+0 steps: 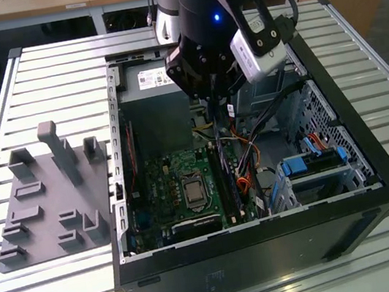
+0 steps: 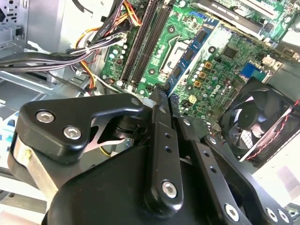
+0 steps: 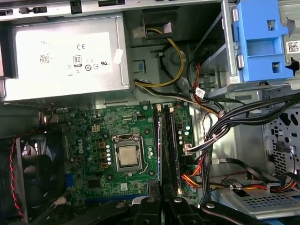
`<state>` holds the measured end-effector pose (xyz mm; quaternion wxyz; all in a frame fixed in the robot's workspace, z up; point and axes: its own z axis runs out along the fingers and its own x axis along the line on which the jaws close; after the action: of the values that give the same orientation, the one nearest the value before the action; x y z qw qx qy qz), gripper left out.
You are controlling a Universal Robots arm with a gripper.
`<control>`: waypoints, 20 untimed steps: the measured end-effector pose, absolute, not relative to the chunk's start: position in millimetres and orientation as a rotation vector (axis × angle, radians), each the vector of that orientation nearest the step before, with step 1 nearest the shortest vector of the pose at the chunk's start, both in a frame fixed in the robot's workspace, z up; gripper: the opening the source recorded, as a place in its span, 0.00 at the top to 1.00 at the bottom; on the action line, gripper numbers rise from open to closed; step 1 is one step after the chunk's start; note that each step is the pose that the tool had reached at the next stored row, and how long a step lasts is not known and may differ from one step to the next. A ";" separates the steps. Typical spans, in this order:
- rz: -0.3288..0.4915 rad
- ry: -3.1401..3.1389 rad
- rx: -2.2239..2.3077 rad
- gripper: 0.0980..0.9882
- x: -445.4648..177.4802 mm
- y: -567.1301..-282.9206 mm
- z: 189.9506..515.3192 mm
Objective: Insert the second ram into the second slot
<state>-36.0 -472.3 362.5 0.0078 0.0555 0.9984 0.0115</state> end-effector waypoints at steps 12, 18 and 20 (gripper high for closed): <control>0.038 3.124 0.116 0.96 -36.1 -472.3 358.5; 0.038 3.129 0.100 0.96 -36.1 -472.3 354.8; 0.038 3.130 0.100 0.96 -36.1 -472.3 353.7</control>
<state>-36.1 -472.3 353.7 0.0049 0.0320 0.9994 0.0122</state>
